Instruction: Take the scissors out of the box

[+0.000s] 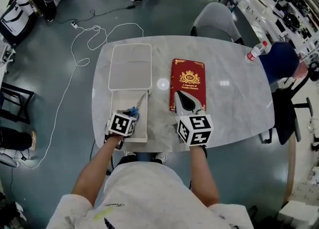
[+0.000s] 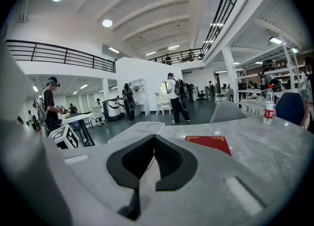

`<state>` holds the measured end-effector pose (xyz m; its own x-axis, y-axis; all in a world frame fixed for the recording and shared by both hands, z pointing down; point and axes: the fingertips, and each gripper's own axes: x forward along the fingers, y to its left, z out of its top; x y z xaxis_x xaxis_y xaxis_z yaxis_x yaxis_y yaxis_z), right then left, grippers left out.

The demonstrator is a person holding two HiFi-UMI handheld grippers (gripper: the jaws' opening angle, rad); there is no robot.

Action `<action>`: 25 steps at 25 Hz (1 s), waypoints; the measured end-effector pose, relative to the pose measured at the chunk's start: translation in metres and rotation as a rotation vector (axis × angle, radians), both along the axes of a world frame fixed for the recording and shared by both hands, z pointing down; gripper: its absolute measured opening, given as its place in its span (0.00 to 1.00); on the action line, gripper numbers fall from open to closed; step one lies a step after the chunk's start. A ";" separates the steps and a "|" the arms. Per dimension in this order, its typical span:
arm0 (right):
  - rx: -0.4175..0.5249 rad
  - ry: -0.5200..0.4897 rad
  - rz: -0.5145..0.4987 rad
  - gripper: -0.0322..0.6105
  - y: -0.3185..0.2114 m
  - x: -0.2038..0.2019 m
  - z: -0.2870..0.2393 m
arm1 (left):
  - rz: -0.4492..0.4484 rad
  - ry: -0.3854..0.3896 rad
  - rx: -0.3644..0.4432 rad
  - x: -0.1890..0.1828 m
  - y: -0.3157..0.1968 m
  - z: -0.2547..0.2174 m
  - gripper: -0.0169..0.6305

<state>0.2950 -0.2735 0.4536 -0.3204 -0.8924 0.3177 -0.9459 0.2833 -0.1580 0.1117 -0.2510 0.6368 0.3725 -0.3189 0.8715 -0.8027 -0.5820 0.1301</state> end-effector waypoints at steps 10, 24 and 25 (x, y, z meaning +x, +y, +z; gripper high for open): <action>0.010 0.013 -0.001 0.06 0.008 -0.028 -0.009 | 0.060 0.038 0.037 -0.007 0.008 -0.026 0.15; 0.034 0.033 0.003 0.06 0.008 -0.055 -0.020 | 0.056 0.155 0.170 -0.023 -0.003 -0.088 0.15; 0.035 0.034 0.004 0.06 0.008 -0.056 -0.021 | 0.050 0.163 0.182 -0.025 -0.005 -0.093 0.15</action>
